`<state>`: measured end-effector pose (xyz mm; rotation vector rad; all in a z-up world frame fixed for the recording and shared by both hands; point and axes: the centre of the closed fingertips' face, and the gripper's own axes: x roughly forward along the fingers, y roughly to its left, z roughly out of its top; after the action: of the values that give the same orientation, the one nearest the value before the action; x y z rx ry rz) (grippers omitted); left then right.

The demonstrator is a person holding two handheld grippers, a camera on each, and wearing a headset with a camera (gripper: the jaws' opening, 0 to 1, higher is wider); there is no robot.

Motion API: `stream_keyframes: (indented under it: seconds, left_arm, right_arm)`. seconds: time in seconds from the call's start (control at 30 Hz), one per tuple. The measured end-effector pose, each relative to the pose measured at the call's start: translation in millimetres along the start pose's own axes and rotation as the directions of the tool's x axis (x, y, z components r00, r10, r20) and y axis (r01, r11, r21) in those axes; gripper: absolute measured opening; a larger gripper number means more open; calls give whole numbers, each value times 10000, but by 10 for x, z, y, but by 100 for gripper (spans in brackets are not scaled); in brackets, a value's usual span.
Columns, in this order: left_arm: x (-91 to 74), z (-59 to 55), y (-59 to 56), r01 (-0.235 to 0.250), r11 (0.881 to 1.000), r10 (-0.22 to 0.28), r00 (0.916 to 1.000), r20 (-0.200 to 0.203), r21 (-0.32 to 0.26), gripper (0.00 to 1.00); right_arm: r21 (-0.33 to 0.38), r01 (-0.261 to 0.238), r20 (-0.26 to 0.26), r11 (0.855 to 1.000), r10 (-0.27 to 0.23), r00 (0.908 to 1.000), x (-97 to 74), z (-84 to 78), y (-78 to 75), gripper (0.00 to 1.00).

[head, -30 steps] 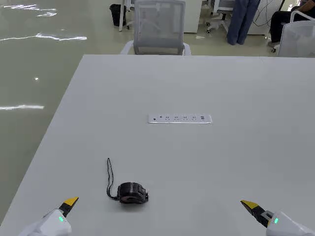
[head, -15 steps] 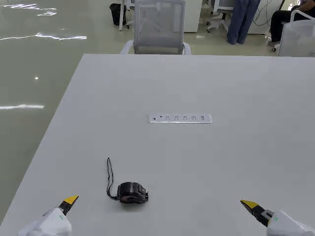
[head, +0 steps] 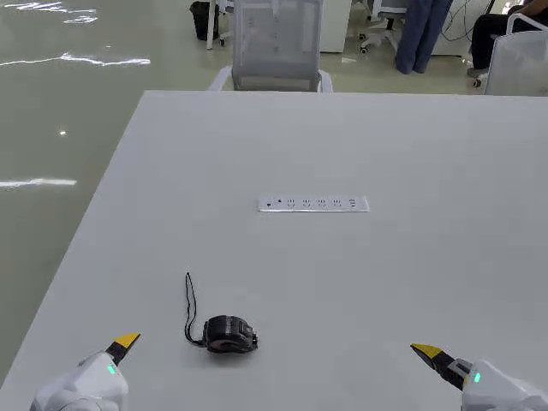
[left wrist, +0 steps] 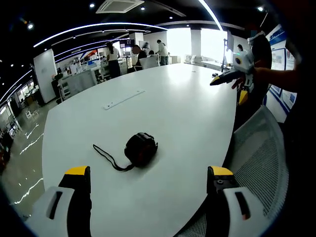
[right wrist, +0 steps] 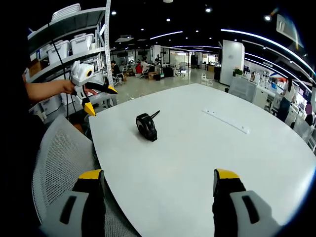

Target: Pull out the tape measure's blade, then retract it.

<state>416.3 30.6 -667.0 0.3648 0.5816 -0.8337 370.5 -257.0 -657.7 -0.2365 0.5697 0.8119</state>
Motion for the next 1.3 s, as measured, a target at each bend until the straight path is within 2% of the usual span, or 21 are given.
stream_keyframes:
  seconds: [0.5,0.63,1.03,1.3]
  left_arm:
    - [123,-11,55,439,9980,-422,9985,-357,460,92]
    - [158,-8,58,605,9953,-564,9969,-543,762,86]
    - [269,37,64,989,9878,-902,9931,-753,1206,82]
    - [328,5,75,1204,9827,-1075,9896,-957,1411,78]
  right_arm:
    - [-625,-572,-131,9964,565,9983,107,38,-13,88]
    - [-791,-707,-176,9944,696,9974,141,54,-19,86]
    - [-1246,-1155,-188,9855,1141,9933,268,109,-4,77]
    - [-1428,-1365,-300,9803,1335,9906,349,119,-9,75]
